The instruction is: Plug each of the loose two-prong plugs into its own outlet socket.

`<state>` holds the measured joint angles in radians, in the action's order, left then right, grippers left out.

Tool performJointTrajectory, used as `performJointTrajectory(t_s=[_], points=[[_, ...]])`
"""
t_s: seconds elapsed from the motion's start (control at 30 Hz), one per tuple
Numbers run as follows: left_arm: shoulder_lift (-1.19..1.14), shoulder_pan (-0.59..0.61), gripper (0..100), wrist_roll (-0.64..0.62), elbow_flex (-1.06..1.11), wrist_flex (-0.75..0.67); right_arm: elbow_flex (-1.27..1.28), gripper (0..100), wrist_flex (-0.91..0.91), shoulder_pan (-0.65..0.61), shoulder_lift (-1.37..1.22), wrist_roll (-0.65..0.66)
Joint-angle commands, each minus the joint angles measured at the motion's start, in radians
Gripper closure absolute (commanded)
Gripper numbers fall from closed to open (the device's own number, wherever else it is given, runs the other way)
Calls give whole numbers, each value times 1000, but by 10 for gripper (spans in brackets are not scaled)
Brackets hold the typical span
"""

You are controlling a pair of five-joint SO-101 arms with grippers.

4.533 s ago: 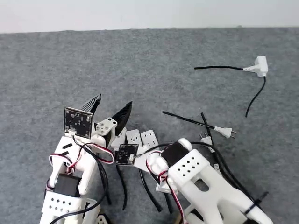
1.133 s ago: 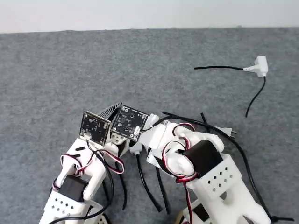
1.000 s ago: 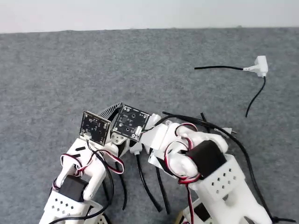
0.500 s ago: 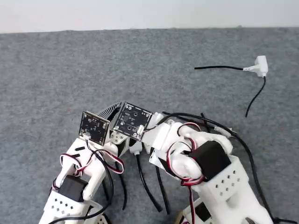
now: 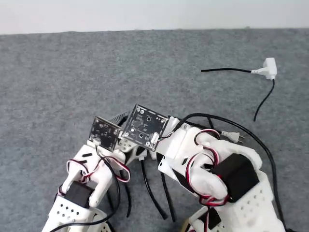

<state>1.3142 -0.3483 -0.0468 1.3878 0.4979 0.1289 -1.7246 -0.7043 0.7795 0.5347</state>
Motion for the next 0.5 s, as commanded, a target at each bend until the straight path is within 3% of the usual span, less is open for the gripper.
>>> performJointTrajectory(t_s=[0.0, 0.2, 0.37, 0.47], points=[[8, 77, 695, 3, -68, -17, 32, 991, 16, -7, 27, -11], [12, 149, 695, -9, -116, 23, 89, 991, 36, -5, 28, -11], [14, 44, 695, -49, -208, 195, 107, 991, 77, -4, 19, -11], [14, -8, 695, -49, -206, 213, 104, 991, 97, -4, 19, -11]])
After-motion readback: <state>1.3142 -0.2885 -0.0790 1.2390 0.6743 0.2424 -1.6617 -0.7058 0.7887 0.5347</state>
